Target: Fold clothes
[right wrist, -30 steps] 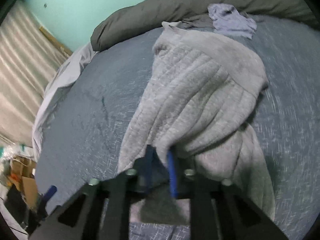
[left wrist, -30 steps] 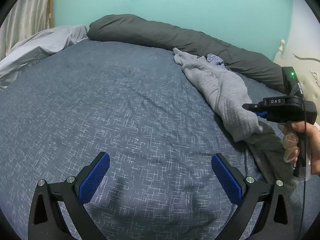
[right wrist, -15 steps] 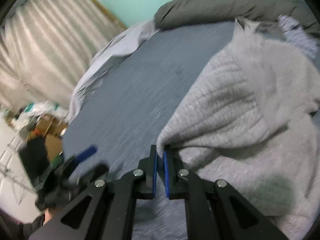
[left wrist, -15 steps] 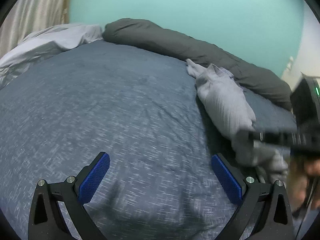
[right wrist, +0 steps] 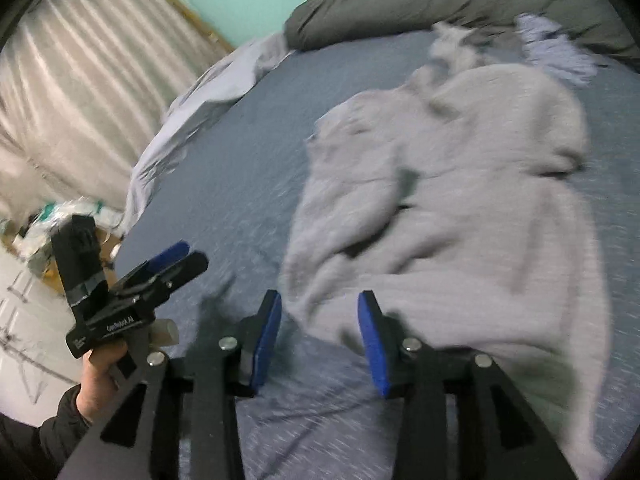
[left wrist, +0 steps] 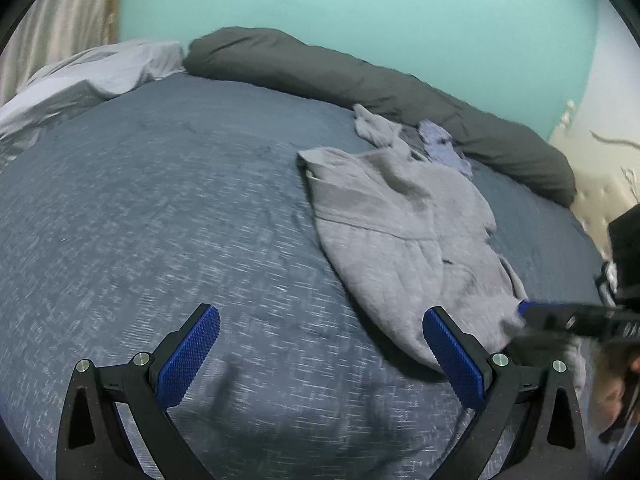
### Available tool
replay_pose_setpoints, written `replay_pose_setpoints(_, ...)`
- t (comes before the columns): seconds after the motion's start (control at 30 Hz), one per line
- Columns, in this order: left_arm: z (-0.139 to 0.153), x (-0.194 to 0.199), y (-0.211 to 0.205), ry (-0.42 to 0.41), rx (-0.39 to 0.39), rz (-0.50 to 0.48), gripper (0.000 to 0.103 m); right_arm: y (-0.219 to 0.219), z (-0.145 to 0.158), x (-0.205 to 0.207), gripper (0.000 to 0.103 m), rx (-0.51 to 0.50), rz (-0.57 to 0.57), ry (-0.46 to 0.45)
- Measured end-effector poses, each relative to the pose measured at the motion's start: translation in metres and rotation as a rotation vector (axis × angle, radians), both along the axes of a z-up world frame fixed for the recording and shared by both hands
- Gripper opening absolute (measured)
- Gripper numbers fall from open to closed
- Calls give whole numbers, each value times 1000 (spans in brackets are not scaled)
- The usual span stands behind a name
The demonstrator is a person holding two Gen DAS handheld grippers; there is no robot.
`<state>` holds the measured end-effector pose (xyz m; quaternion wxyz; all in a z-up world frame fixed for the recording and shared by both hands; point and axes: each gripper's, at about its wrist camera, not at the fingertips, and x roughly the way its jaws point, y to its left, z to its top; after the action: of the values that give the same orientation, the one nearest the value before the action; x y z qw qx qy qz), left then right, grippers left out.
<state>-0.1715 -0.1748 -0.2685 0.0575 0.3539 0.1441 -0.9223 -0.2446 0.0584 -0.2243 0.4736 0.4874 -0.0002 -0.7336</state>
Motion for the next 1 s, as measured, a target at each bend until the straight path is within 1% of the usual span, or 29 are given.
replay_pose_setpoints(0.03, -1, -2, 4, -5, 2, -7, 103, 9, 2, -2, 49, 14, -30, 16)
replay_pose_setpoints(0.1, -2, -7, 12, -12, 0, -27, 103, 28, 2, -9, 49, 50, -85, 47)
replay_pose_setpoints(0.2, -8, -18, 24, -33, 1, -70, 103, 50, -3, -16, 49, 64, -142, 42)
replay_pose_setpoints(0.3, -14, -32, 37, -58, -18, -103, 103, 70, -7, -22, 49, 74, -194, 37)
replay_pose_setpoints(0.4, -20, -45, 47, -80, -52, -115, 103, 75, -6, -20, 49, 64, -197, 45)
replay_pose_setpoints(0.47, -24, -53, 49, -90, -57, -112, 103, 79, -6, -19, 49, 58, -197, 52)
replay_pose_setpoints(0.53, -27, -61, 52, -99, -60, -113, 103, 82, -6, -18, 49, 46, -197, 47)
replay_pose_setpoints(0.67, -36, -74, 59, -121, -98, -128, 103, 87, -10, -18, 49, 25, -197, 34)
replay_pose_setpoints(0.83, -52, -86, 57, -165, -67, -130, 103, 88, -15, -19, 49, 11, -202, 19)
replay_pose_setpoints(1.0, -61, -94, 57, -194, -75, -131, 103, 88, -16, -20, 49, -2, -206, 10)
